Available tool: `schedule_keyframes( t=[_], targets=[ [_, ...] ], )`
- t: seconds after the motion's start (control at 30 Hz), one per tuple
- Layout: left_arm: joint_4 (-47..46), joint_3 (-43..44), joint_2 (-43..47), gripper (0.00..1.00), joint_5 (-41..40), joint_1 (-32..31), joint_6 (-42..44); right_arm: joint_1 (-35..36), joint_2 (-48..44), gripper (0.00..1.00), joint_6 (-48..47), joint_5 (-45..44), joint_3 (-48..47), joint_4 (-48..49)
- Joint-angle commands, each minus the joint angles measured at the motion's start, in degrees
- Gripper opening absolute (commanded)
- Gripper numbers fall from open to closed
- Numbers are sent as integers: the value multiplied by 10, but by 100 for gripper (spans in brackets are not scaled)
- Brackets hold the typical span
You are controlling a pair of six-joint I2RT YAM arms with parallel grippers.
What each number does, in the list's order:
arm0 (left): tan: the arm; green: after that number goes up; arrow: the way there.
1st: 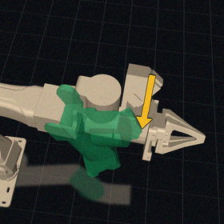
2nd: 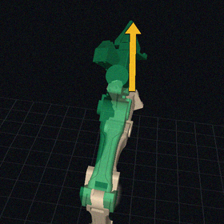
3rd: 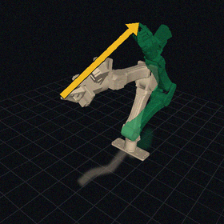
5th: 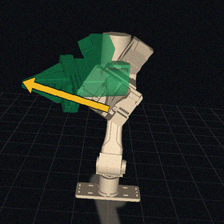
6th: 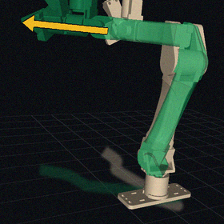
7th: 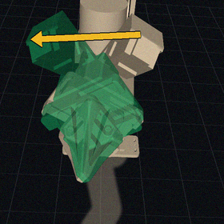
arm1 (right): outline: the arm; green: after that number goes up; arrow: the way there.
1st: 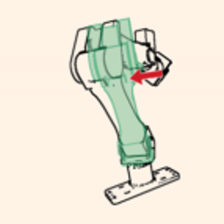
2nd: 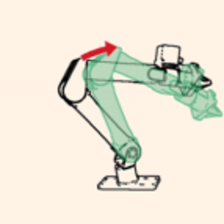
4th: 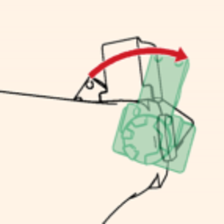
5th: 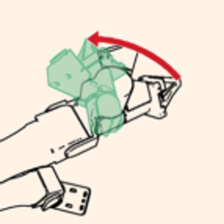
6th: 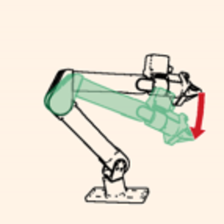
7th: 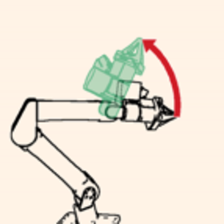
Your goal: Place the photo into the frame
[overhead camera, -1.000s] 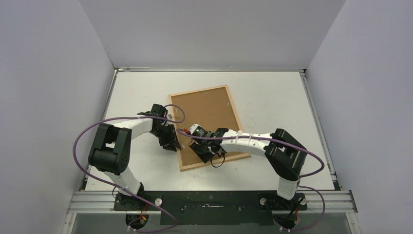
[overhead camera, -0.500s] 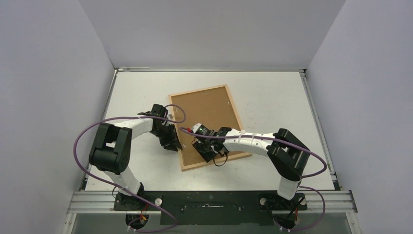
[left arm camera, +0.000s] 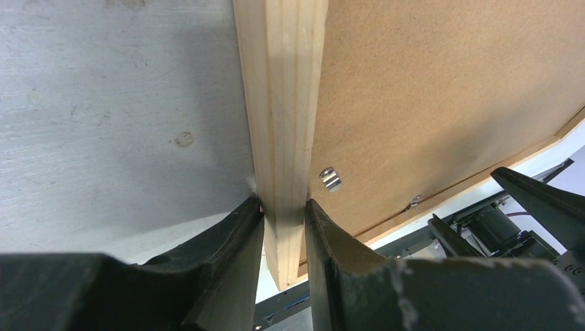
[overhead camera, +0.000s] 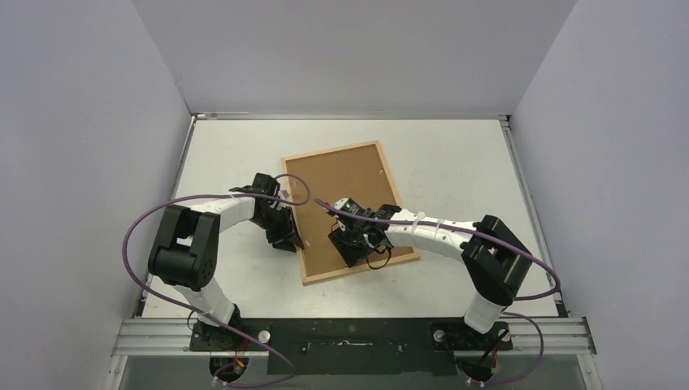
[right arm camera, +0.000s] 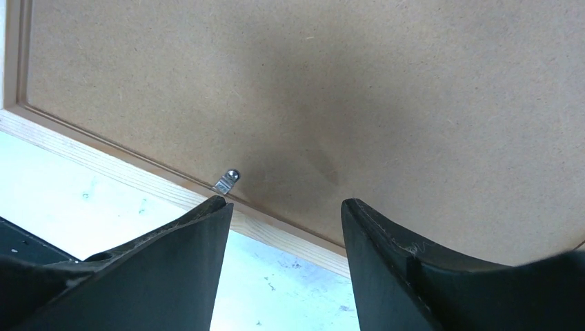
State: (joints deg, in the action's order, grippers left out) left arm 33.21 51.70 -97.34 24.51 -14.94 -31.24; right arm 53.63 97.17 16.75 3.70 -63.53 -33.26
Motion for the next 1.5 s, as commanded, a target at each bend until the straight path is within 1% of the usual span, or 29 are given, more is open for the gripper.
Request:
schedule_keyframes(
  t=[0.0, 0.13, 0.23, 0.37, 0.4, 0.57, 0.67, 0.77, 0.93, 1.07, 1.13, 1.2, 1.33, 1.47],
  targets=[
    [-24, -6, -2, 29, -54, 7, 19, 2, 2, 61, 19, -1, -10, 10],
    [-25, -7, 1, 29, -54, 7, 18, 4, 15, 61, 30, -22, -28, 15],
    [-25, -3, 5, 29, -54, 8, 16, 2, 23, 59, 45, -30, -45, 30],
    [-30, 7, 21, 30, -47, 11, 9, -7, 38, 51, 68, -8, -69, 72],
    [-34, 10, 27, 31, -46, 13, 8, -12, 42, 50, 74, -1, -75, 83],
    [-48, 25, 60, 38, -51, 24, -4, -49, 58, 48, 112, 67, -78, 154],
    [-82, 20, 68, 40, -40, 35, -24, -62, 78, 48, 132, 111, -83, 189],
    [-114, 23, 54, 41, -13, 40, -44, -68, 111, 47, 151, 173, -107, 199],
    [-156, 26, 19, 42, 15, 41, -70, -69, 147, 46, 177, 217, -126, 219],
    [-159, 29, -3, 40, 19, 41, -71, -68, 172, 41, 187, 245, -128, 241],
    [-152, 33, -11, 36, 17, 41, -65, -69, 178, 35, 191, 256, -126, 253],
    [-140, 36, -19, 32, 14, 41, -62, -68, 184, 31, 195, 264, -123, 264],
    [-141, 33, -33, 26, 22, 40, -65, -69, 196, 28, 203, 283, -116, 284],
    [-148, 26, -36, 25, 28, 40, -74, -68, 204, 28, 201, 301, -113, 286]
  ],
)
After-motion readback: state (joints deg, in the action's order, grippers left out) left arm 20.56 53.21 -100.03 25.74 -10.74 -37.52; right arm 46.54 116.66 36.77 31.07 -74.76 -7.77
